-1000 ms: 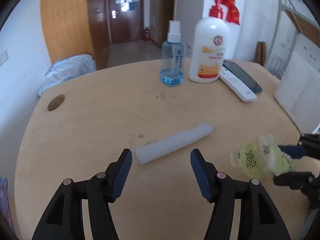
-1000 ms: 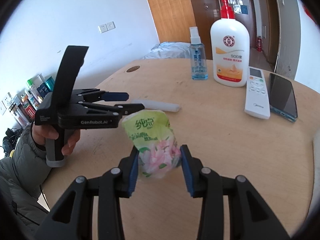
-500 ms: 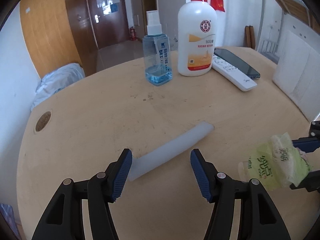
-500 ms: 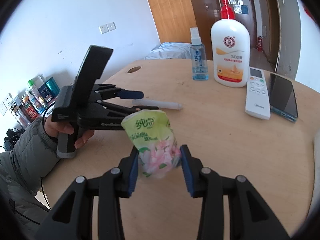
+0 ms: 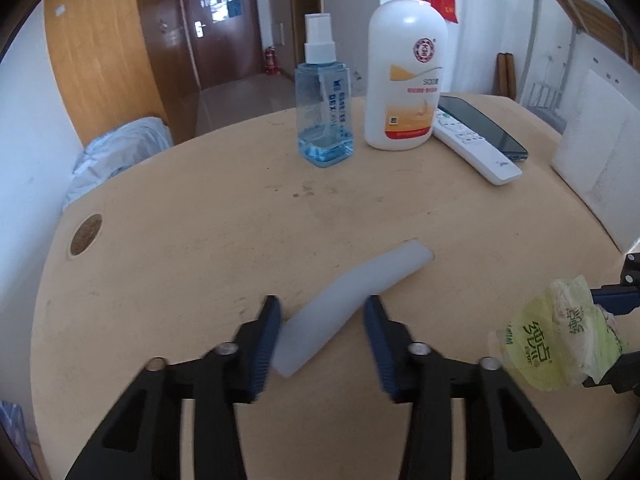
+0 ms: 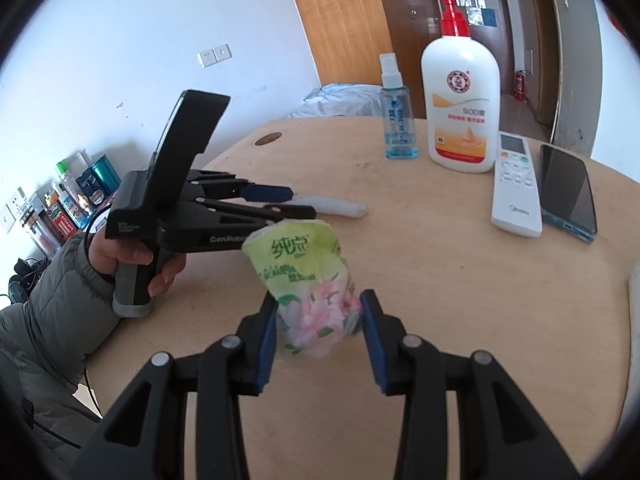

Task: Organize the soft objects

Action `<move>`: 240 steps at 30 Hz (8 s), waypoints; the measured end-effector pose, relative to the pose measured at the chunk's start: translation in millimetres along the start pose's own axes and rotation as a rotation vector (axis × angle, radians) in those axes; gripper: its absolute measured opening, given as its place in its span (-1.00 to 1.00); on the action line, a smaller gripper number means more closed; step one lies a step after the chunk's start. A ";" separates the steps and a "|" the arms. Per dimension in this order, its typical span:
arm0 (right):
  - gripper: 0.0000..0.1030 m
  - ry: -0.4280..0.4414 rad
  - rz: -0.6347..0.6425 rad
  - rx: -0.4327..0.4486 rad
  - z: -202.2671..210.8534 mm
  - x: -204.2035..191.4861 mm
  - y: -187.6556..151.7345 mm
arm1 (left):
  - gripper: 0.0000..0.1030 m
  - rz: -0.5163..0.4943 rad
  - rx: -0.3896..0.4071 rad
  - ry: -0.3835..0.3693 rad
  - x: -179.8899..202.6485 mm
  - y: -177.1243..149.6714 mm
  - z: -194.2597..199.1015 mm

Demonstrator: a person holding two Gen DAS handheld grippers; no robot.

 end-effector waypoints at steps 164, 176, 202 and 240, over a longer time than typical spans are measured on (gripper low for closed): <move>0.42 -0.523 -0.260 0.446 266.7 139.1 -7.2 | -0.86 -0.086 0.482 -0.344 315.4 177.3 150.1; 0.44 -0.529 -0.263 0.489 279.6 136.8 -7.0 | -0.86 -0.116 0.473 -0.345 324.2 184.8 146.2; 0.44 -0.572 -0.287 0.498 291.6 137.5 -18.2 | -0.78 -0.189 0.410 -0.395 345.9 208.5 123.6; 0.44 -0.542 -0.261 0.488 284.3 128.7 -13.6 | 0.37 -0.159 0.493 -0.309 310.9 184.3 160.1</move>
Point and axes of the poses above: each gripper's, at about its wrist camera, not at the fingertips, and z roughly against the way its jaws point, x to its right, y to its top, the point moved 3 cm from there along -z, roughly the way its jaws point, and after that the axes turned 7 degrees about -z, right-handed, at the moved point
